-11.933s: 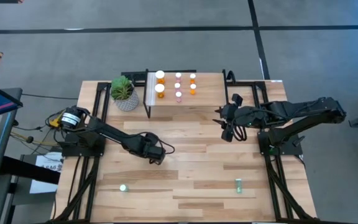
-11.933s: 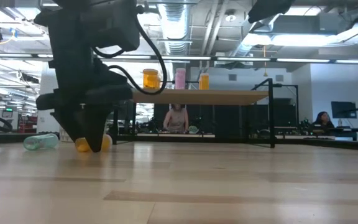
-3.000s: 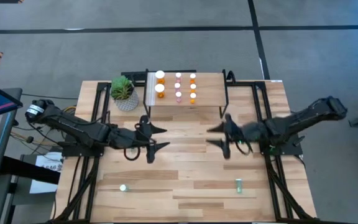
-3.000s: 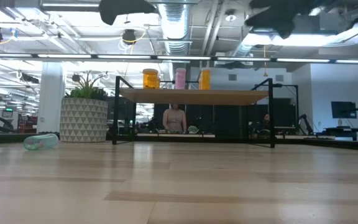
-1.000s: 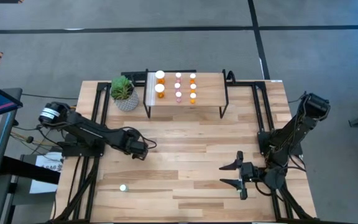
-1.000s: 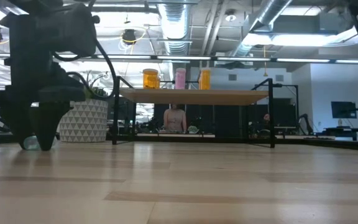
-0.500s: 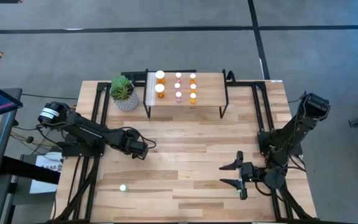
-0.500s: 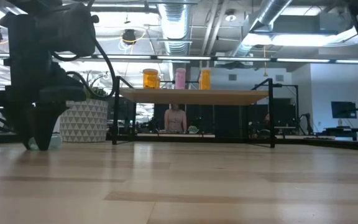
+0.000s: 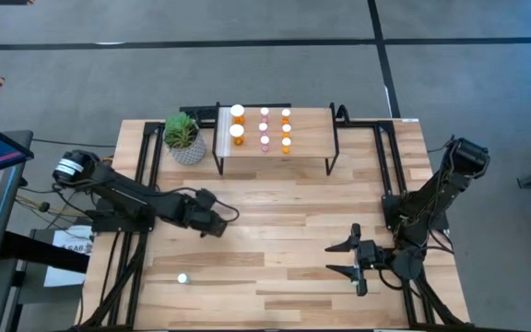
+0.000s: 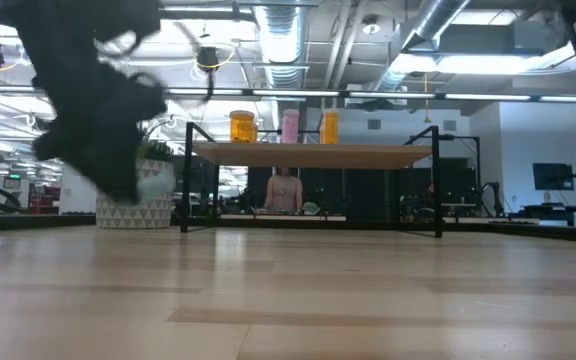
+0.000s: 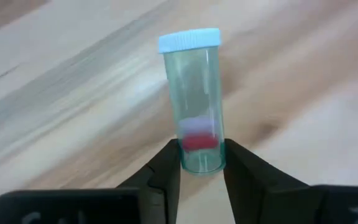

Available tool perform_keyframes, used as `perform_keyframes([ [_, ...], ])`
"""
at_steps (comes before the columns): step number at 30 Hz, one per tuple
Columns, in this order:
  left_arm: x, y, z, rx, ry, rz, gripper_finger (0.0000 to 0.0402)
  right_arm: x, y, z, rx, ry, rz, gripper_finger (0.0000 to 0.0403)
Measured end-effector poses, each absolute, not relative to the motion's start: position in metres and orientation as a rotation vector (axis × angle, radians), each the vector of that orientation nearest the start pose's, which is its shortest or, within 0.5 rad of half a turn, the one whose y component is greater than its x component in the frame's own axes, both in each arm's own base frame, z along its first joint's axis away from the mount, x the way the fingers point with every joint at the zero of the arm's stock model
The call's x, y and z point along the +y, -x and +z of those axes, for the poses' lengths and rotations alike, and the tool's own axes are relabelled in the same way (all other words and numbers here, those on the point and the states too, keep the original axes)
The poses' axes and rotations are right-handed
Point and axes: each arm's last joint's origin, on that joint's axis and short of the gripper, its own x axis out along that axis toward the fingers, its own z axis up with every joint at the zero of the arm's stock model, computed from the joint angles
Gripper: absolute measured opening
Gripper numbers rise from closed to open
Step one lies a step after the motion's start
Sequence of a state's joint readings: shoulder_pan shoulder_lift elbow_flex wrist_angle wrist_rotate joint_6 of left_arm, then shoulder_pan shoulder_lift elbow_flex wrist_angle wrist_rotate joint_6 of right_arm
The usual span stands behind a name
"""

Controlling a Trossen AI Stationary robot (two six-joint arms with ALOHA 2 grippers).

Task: Pick and place medicine bottles onto shelf by color
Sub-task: Put the top left blue pill bottle on the shelf

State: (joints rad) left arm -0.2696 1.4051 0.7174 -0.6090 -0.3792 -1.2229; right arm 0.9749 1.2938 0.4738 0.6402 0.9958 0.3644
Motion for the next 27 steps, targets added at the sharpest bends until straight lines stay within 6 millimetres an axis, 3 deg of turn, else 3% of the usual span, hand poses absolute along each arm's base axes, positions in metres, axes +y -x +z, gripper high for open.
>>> perform_keyframes([
  [9, -0.089, -0.259, 0.205, 0.463, 0.443, 0.382, 0.0088, 0.185, -0.159, 0.213, 0.034, -0.217, -0.040, 0.0230],
  [14, -0.100, -0.270, 0.231, 0.239, 0.335, 0.235, 0.0088, 0.178, -0.166, 0.221, -0.016, -0.219, -0.074, 0.0230],
  [19, -0.104, -0.273, 0.244, 0.145, 0.268, 0.120, 0.0088, 0.169, -0.175, 0.226, -0.058, -0.216, -0.099, 0.0230],
  [27, -0.104, -0.285, 0.238, 0.096, 0.170, 0.080, 0.0088, 0.149, -0.199, 0.233, -0.092, -0.203, -0.068, 0.0230],
])
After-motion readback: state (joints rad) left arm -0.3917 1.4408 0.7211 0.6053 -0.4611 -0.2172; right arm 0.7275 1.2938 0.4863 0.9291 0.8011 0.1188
